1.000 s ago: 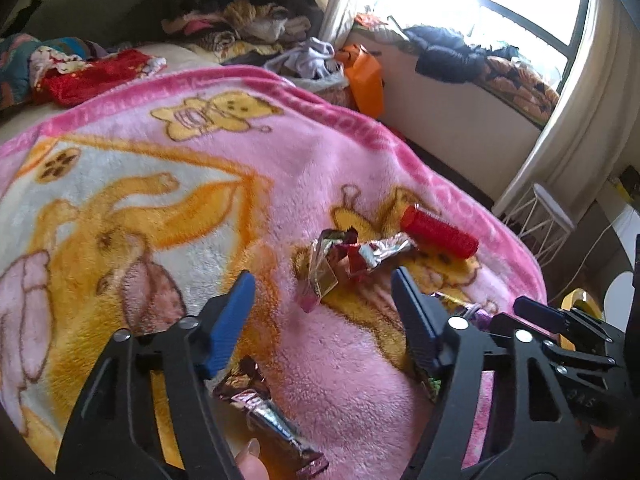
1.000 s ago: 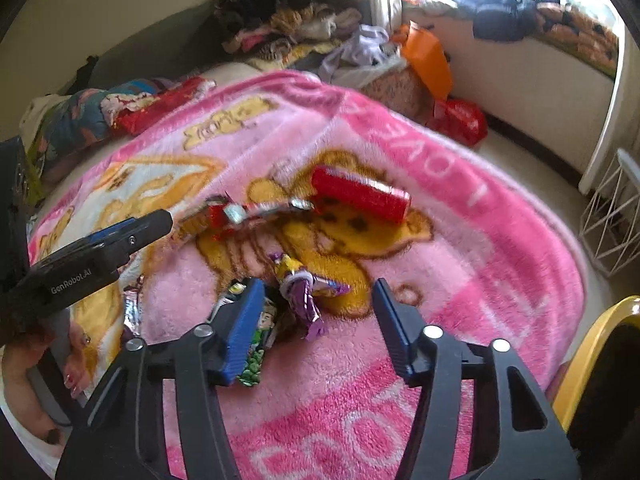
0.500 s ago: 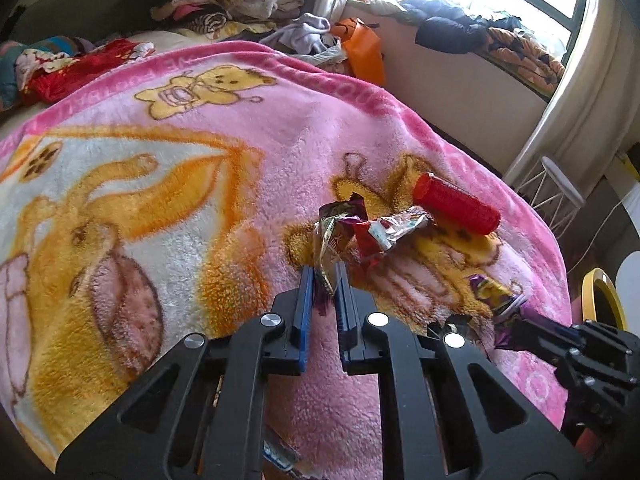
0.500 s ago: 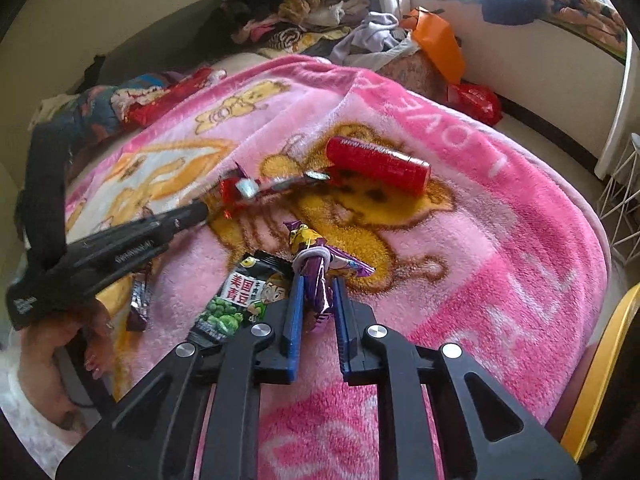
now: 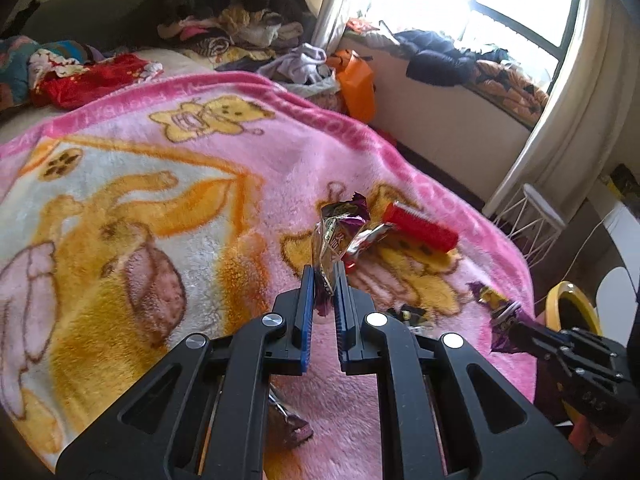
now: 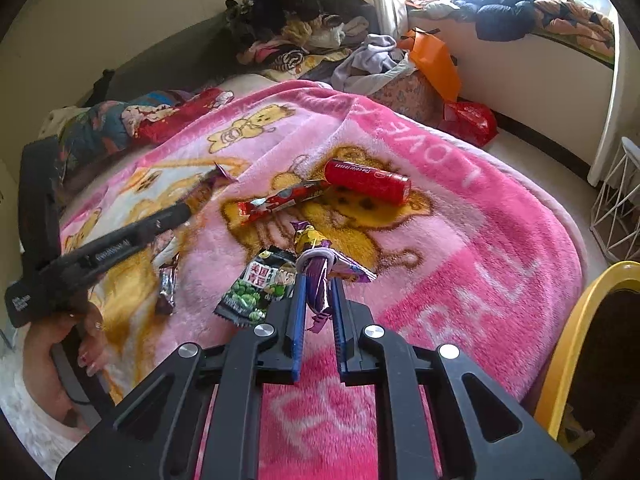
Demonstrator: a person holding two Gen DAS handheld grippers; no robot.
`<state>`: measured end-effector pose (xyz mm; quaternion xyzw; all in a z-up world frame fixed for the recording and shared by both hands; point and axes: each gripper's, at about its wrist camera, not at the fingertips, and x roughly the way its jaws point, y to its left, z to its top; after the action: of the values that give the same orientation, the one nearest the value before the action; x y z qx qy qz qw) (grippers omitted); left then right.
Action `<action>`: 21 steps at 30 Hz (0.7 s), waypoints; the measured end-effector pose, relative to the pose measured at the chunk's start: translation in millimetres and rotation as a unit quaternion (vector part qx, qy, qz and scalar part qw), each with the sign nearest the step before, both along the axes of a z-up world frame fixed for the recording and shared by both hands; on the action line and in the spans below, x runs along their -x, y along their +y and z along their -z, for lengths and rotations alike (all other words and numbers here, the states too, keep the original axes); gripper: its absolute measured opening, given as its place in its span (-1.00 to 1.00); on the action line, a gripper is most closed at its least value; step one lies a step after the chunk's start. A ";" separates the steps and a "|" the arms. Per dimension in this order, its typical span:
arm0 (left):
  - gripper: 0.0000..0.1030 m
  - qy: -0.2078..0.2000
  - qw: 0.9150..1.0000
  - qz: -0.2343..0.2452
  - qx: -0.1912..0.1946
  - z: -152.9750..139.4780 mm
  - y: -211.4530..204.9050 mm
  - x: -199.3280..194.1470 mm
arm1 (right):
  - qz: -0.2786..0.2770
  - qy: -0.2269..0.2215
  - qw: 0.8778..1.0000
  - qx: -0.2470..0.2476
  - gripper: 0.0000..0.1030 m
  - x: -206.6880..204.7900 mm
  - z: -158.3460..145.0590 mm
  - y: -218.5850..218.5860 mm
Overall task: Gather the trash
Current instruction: 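Carry both candy wrappers over the yellow-rimmed bin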
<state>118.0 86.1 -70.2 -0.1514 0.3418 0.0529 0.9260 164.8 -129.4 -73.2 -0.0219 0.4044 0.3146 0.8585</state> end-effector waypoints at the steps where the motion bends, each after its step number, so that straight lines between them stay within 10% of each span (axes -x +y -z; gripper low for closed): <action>1: -0.88 -0.002 1.000 0.002 0.002 -2.8 -0.7 0.1 | 0.000 -0.001 1.000 0.000 -0.77 1.9 -1.3 -1.4; 21: -0.88 -0.052 0.997 0.064 0.005 -46.6 -48.2 17.8 | 0.036 -0.053 0.998 -0.027 -0.78 20.6 -43.8 -39.5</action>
<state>100.2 37.9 -23.6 -0.1366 0.3022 -0.0163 0.9433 144.2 -169.0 -29.5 -0.0008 0.3503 0.2925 0.8898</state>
